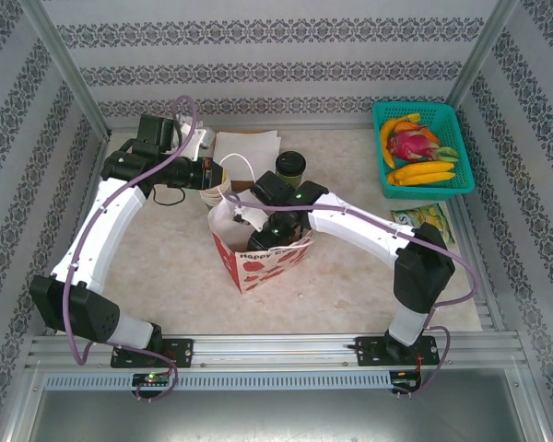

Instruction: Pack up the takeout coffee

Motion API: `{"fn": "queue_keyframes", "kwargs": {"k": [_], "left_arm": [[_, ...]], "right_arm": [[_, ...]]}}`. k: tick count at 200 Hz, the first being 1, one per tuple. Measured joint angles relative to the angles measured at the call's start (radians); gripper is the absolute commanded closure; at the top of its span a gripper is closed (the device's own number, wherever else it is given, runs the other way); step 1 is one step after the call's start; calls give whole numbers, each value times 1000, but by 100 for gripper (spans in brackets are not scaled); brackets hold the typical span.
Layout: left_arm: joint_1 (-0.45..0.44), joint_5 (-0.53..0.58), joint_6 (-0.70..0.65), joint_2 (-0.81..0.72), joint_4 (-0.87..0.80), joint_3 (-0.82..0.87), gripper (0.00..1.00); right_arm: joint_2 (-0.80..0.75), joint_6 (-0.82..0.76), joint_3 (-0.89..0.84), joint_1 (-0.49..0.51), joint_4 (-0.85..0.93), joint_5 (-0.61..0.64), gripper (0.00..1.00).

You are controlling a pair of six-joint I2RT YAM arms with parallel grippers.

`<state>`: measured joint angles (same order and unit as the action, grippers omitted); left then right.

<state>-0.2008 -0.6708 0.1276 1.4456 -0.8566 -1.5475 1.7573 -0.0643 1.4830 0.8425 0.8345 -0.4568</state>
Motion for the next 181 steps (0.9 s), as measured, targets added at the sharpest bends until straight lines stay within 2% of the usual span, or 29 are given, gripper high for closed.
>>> {"fn": "queue_keyframes", "kwargs": {"k": [37, 98, 152, 181], "left_arm": [[0, -6, -16, 0, -21, -8, 100], [0, -10, -20, 0, -36, -9, 100], [0, -36, -21, 0, -36, -9, 100], [0, -37, -27, 0, -39, -9, 100]], "right_arm": [[1, -119, -2, 20, 27, 29, 100], [37, -328, 1, 24, 171, 22, 100], [163, -339, 62, 38, 205, 80, 100], [177, -323, 68, 47, 201, 167, 100]]}}
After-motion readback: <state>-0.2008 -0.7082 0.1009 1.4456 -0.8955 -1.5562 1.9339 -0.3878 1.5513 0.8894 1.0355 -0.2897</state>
